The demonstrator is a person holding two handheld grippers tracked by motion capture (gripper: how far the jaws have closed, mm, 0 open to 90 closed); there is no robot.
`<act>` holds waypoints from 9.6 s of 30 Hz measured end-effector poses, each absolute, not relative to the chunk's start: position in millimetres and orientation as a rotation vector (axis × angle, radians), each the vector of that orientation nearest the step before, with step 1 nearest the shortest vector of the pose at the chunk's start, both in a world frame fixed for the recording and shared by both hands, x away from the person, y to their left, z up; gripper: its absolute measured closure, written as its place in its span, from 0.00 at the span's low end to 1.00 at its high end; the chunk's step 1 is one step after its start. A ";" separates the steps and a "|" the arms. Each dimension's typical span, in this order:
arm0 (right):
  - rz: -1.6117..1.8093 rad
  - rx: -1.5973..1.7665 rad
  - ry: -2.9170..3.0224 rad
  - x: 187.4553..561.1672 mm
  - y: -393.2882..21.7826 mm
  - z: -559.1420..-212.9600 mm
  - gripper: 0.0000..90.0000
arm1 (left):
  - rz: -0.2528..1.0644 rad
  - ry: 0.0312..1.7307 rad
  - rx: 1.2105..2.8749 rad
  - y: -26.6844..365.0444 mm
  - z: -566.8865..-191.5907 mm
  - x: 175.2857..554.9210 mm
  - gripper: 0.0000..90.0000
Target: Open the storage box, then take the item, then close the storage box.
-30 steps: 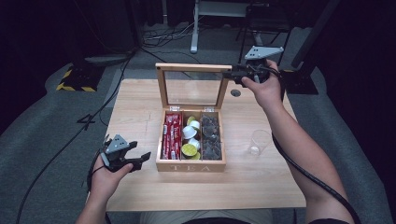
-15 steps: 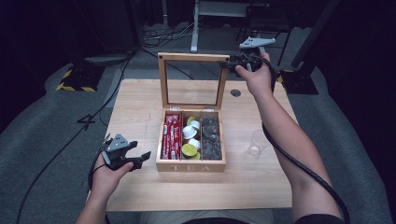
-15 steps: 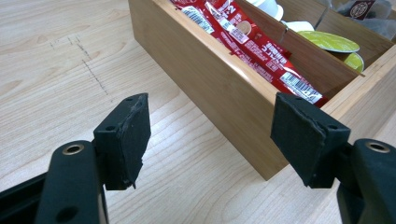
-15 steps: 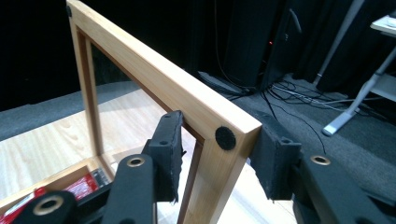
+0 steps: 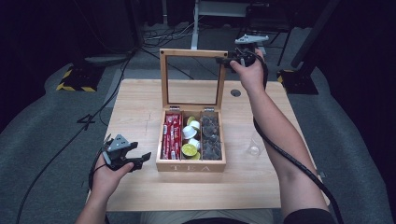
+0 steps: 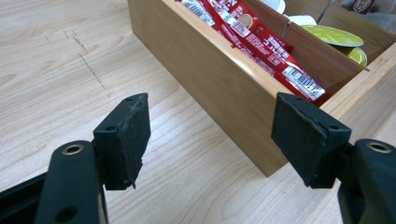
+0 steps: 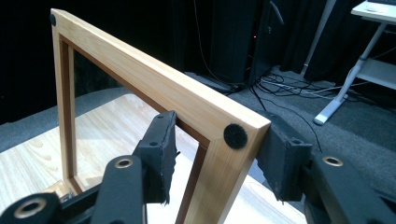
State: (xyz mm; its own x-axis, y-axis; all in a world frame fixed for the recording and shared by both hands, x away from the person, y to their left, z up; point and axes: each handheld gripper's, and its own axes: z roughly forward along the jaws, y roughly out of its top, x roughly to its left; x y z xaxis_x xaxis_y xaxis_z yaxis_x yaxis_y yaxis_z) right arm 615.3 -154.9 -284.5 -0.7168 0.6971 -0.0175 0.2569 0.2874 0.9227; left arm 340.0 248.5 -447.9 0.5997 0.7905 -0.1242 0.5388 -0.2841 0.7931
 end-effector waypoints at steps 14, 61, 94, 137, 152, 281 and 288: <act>1.302 0.887 2.184 627.8 -150.0 -302.0 0.55 | 0.364 1.059 1.984 247.0 -450.4 341.3 0.32; 1.462 0.738 2.367 491.7 -199.9 -299.2 0.38 | 0.351 1.015 2.019 236.1 -450.4 331.2 0.30; 1.184 0.686 2.716 477.7 -134.5 -402.1 0.40 | 0.323 1.104 2.122 241.6 -488.1 336.6 0.25; 1.126 0.645 2.677 486.9 -131.4 -403.7 0.85 | 0.321 1.104 2.130 240.3 -488.5 336.2 0.26; 1.334 0.651 2.578 476.1 -153.0 -373.6 0.85 | 0.334 1.116 2.133 242.5 -489.6 336.6 0.26; 1.360 0.890 2.316 482.0 -245.5 -317.0 0.31 | 0.402 1.084 2.167 244.1 -504.1 344.2 0.15; 1.374 0.890 2.289 509.2 -229.4 -308.7 0.29 | 0.403 1.085 2.166 243.9 -504.2 344.1 0.15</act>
State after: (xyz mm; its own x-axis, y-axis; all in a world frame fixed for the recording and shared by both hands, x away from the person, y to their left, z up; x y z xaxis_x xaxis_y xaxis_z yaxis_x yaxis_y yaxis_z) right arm 509.2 -229.4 -308.7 -0.7522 0.6578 0.0393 0.3439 0.3409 0.8749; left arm 344.1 243.9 -504.2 0.6060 0.7951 -0.0232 0.5872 -0.4275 0.6874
